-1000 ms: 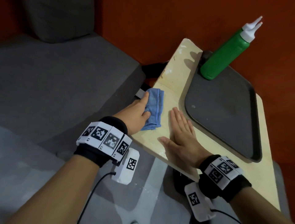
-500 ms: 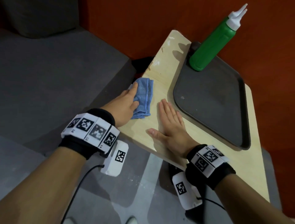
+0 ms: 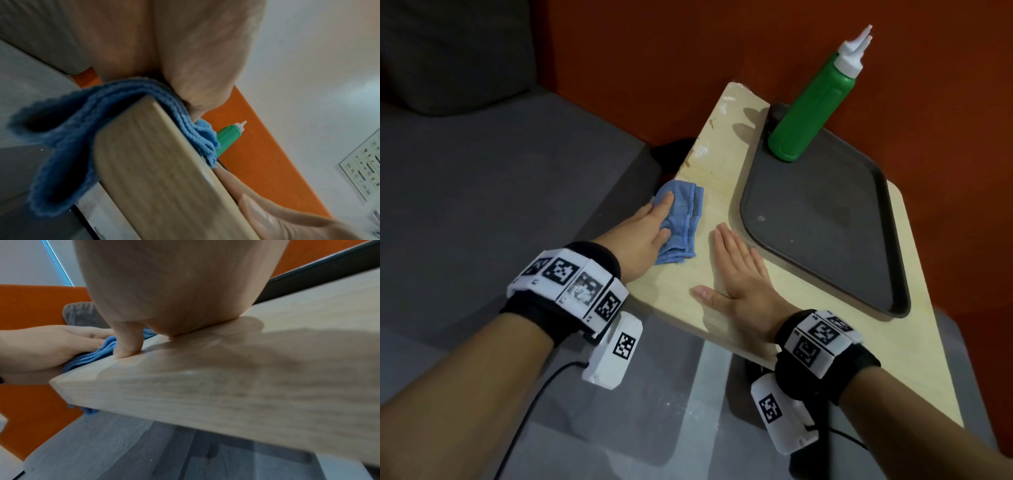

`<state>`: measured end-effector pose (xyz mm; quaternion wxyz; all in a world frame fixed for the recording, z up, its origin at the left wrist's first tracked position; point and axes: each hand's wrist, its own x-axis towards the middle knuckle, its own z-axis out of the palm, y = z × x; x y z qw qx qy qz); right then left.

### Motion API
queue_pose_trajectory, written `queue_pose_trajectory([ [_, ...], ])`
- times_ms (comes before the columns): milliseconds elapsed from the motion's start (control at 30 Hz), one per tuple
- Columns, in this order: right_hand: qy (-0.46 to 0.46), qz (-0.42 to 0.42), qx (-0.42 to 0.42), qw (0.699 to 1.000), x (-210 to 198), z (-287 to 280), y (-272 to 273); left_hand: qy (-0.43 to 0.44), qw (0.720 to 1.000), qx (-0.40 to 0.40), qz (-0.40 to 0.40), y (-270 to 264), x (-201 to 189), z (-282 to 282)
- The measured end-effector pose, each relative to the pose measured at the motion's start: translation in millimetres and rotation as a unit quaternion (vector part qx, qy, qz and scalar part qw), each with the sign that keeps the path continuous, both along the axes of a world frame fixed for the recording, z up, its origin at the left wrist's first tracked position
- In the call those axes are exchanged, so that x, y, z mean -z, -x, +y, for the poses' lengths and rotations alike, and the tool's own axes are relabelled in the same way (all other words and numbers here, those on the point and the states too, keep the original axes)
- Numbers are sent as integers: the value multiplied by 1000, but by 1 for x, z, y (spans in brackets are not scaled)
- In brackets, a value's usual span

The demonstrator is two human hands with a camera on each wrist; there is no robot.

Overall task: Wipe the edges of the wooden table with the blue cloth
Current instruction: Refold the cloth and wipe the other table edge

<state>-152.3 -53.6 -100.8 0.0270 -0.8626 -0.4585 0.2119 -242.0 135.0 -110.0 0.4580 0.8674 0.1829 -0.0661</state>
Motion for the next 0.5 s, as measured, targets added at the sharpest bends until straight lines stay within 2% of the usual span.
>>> queue_pose_trajectory([
  [100,6,3,7,1000,-1,1,1,0,1000,9,-2,10,3,-4],
  [267,-18,13,34,999,-16,5,5,-43,999,17,26,-13,-10,3],
  [300,-49,-4,49,998,-23,9,1,-47,998,21,24,-15,-10,4],
  [400,-165,-124,80,975,-43,24,-30,-30,999,23,23,-15,-6,5],
  [467,-184,-159,120,963,-50,36,-64,-29,999,24,26,-17,-6,7],
  [500,-163,-158,139,964,-51,40,-81,-29,999,26,26,-20,-7,7],
])
